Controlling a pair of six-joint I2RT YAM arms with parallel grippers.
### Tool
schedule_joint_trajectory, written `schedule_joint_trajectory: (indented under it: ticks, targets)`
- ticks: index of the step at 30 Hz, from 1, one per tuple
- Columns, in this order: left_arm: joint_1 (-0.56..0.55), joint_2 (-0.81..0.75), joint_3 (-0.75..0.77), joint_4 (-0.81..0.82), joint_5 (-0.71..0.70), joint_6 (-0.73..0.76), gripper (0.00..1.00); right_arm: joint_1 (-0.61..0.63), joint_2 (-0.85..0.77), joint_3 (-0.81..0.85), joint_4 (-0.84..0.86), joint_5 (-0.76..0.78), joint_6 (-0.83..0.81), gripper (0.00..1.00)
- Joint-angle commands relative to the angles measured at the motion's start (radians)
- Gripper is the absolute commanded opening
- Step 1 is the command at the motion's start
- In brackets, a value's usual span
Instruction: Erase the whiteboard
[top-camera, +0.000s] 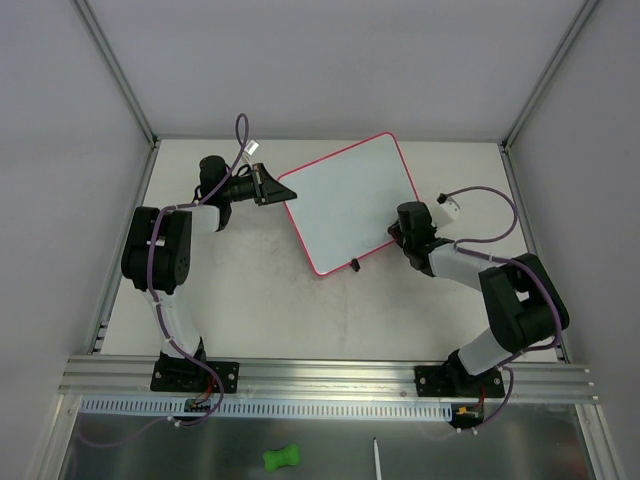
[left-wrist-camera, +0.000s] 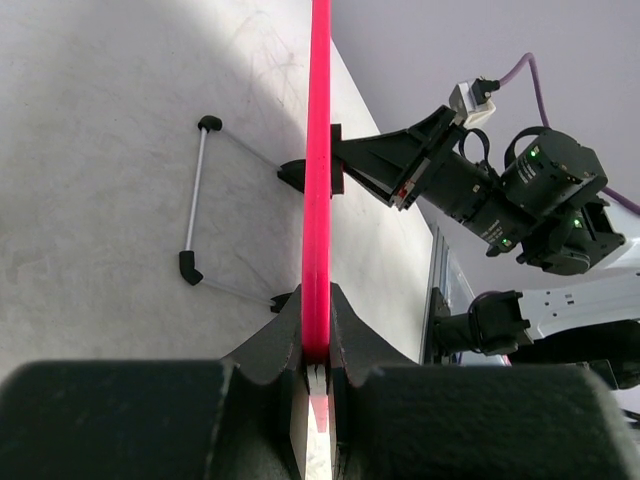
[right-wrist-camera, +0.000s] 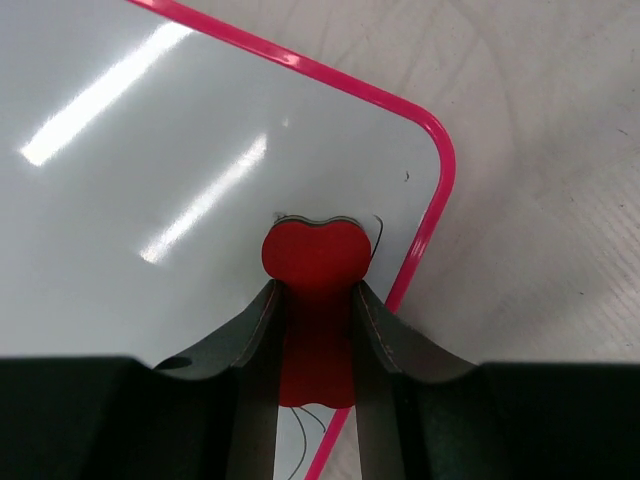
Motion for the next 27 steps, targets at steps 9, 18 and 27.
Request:
schedule_joint_trajectory:
  ticks: [9,18,27]
  targets:
    - [-0.003,-0.023,0.009,-0.061,0.053,0.062,0.00,-0.106,0.010,-0.014,-0.076,0.051,0.313,0.00]
    - [-0.003,-0.023,0.014,-0.069,0.053,0.065,0.00,-0.187,-0.004,0.016,-0.181,-0.007,0.419,0.00]
    - [-0.003,-0.020,0.015,-0.073,0.052,0.068,0.00,-0.192,-0.016,0.070,-0.196,0.014,0.301,0.00]
